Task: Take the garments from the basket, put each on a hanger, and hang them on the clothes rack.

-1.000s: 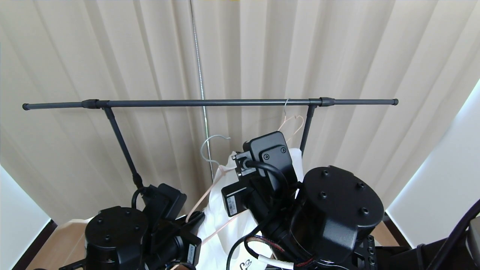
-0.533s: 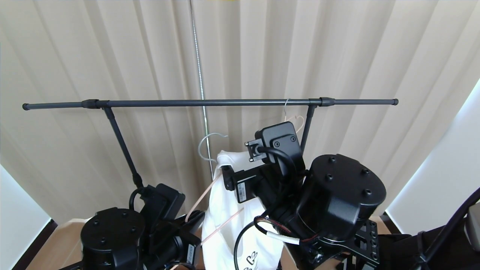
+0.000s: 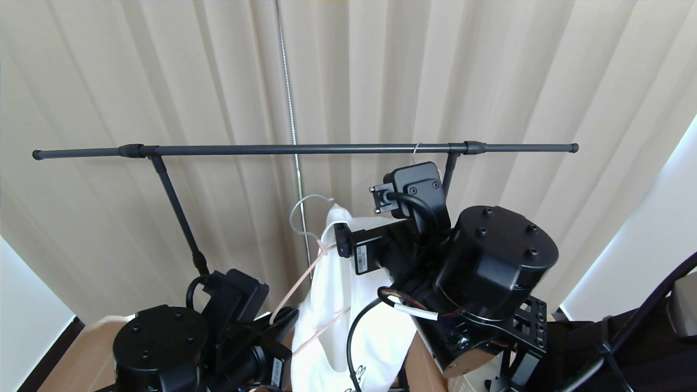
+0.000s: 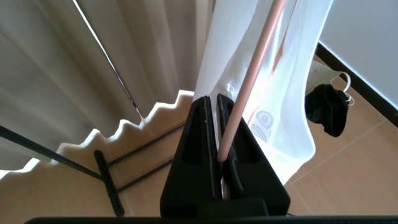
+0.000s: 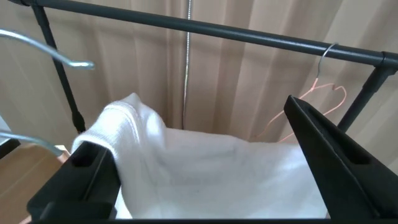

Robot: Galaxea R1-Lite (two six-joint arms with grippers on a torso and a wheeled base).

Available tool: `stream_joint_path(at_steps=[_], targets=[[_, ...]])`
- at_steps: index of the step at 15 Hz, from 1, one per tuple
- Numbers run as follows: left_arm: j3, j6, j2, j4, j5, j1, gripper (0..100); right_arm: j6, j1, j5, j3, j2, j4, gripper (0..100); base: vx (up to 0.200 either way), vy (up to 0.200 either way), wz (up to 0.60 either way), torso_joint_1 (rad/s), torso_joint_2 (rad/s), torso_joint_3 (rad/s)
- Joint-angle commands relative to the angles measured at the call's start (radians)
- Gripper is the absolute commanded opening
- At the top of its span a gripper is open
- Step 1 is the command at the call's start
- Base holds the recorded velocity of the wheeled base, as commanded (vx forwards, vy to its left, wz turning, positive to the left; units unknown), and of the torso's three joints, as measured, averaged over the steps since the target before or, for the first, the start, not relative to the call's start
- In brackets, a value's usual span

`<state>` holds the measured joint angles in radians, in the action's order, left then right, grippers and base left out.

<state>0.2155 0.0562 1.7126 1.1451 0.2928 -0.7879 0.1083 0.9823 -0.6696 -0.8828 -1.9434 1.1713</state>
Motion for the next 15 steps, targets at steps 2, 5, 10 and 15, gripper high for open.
stream_joint_path(at_steps=[2,5,10,15], targets=[[-0.002,0.001,-0.001,0.007,0.000,-0.004,0,0.001,-0.008,-0.001,-0.016,-0.008,0.001,100,0.000,0.000,0.00,0.000,0.00,0.000],[-0.007,0.001,-0.001,0.038,0.000,-0.004,0,0.001,-0.007,-0.002,-0.012,-0.028,0.001,100,0.000,0.000,0.00,0.000,0.00,0.000],[0.001,0.002,-0.001,0.058,0.000,0.004,0,0.001,-0.004,-0.002,-0.008,-0.037,0.002,100,0.000,0.000,0.00,0.000,0.00,0.000],[0.019,0.005,0.006,0.064,0.002,0.045,0,0.001,-0.001,-0.002,-0.007,-0.034,0.002,100,0.000,0.000,0.00,0.000,0.00,0.000]])
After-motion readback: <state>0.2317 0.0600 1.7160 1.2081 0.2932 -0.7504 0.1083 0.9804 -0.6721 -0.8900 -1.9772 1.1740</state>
